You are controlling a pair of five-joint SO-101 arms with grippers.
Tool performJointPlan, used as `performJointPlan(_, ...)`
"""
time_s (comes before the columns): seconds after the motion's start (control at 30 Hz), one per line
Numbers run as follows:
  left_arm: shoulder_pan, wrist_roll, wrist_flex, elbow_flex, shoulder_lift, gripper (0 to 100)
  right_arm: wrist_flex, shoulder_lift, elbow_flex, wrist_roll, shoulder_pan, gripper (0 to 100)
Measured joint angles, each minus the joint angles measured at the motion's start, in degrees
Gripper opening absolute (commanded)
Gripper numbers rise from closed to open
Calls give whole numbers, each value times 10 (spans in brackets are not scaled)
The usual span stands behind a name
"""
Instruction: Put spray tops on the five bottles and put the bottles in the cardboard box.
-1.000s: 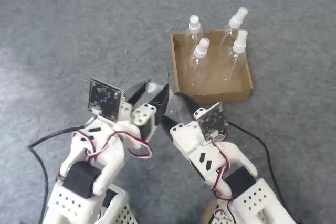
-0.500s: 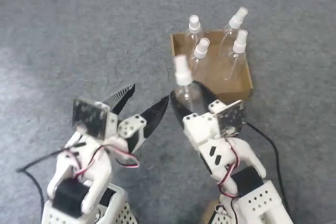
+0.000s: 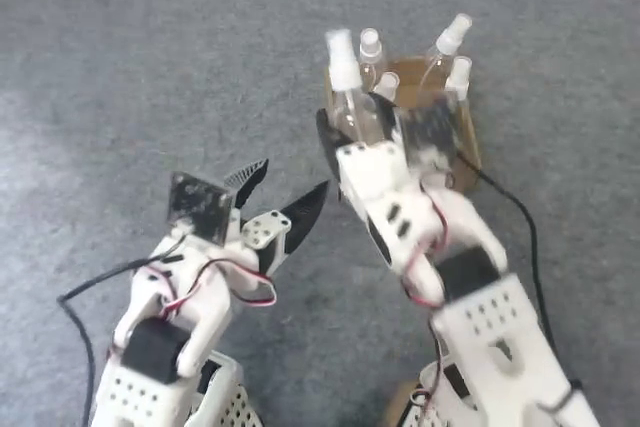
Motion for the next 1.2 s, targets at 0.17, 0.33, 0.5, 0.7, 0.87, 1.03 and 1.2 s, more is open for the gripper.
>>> performJointPlan(0.17,0,-13,-38,2,59,264,90,127,-131,-2,-3,6)
performJointPlan(0.33,-1,-16,-48,2,86,263,128,182,-191,-2,-14,6)
performJointPlan(0.5,3,-16,-42,2,67,265,128,190,-196,-2,-18,6)
performJointPlan(0.7,34,-16,-34,2,50,265,135,190,-196,-2,-58,6)
performJointPlan(0.87,24,-15,-55,1,91,265,180,142,-196,-2,-84,6)
performJointPlan(1.03,22,-18,-70,2,129,265,227,85,-196,-4,-84,6)
performJointPlan(1.2,22,-18,-70,2,133,263,246,62,-196,-4,-85,6)
